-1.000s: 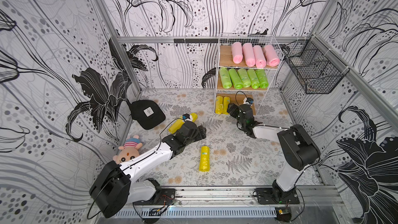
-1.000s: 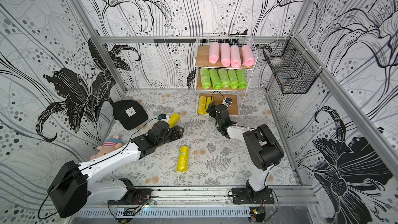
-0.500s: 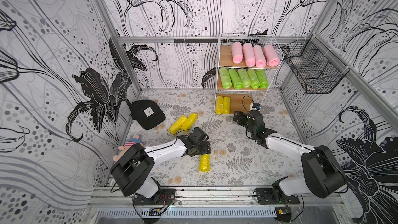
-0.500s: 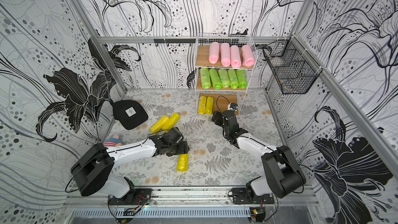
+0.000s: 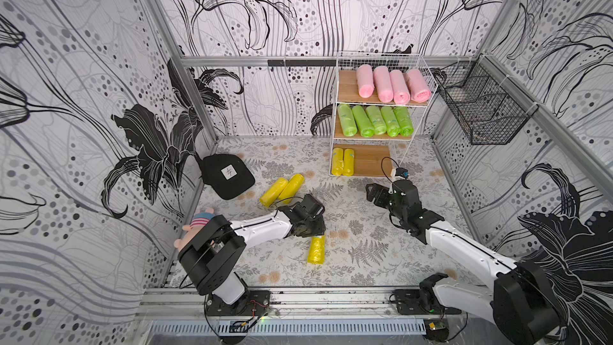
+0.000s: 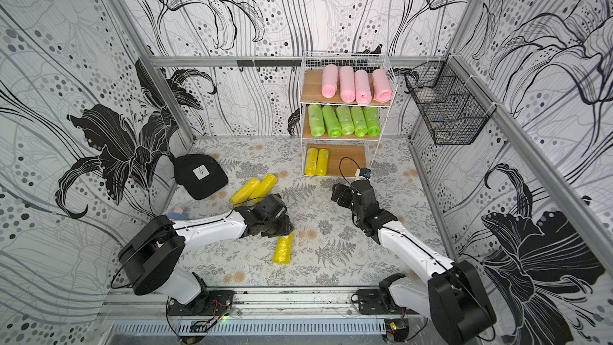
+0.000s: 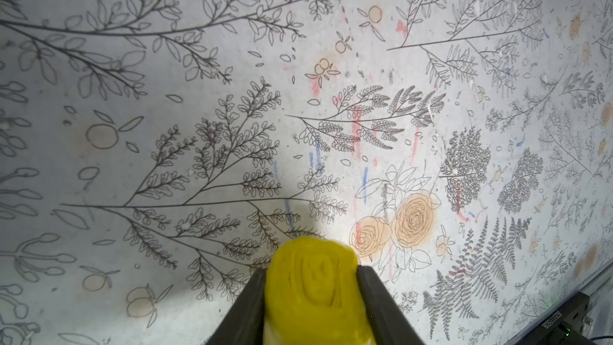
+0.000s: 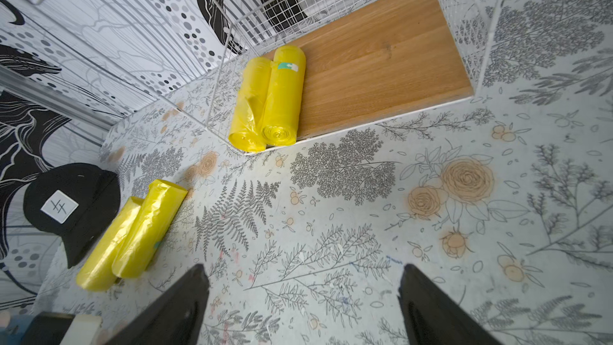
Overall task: Sort the rolls of trash bags by color and place them on the shelf
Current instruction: Pick up the roll of trash bags from the center of the board.
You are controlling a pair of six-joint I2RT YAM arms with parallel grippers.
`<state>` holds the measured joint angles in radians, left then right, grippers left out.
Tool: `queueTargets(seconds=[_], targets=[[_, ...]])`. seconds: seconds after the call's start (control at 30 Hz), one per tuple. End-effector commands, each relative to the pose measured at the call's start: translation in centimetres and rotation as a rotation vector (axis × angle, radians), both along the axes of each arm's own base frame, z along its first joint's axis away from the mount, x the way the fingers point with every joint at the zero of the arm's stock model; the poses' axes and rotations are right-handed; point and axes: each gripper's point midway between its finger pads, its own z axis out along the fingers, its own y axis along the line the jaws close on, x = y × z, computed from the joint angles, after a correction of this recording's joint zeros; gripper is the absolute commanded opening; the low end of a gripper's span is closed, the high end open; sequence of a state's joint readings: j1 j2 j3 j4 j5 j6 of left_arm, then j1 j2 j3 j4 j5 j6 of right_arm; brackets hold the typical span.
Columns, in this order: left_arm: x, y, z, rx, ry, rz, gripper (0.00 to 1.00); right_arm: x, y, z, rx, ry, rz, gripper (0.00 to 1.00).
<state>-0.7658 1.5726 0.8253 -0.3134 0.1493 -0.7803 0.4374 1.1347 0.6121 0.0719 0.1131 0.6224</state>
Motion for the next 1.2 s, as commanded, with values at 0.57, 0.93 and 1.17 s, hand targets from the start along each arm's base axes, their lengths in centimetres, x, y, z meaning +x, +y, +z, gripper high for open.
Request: queueTargets(seconds=[0.57, 0.93, 1.17], targets=[[9.4, 7.0, 20.0, -0.843, -0.550, 0.688, 0.09, -6.7, 12.2, 7.0, 0.546, -0.019, 0.498, 0.94], [9.4, 7.6, 22.9, -1.148, -0.574, 0.778, 0.00, -6.6, 17.9, 9.5, 0.713, -0.103, 0.594, 0.94], [8.6, 6.8, 22.8, -1.208, -0.566, 0.788, 0.01, -6.2, 19.9, 10.9, 0.783, -0.151, 0.616, 0.93]])
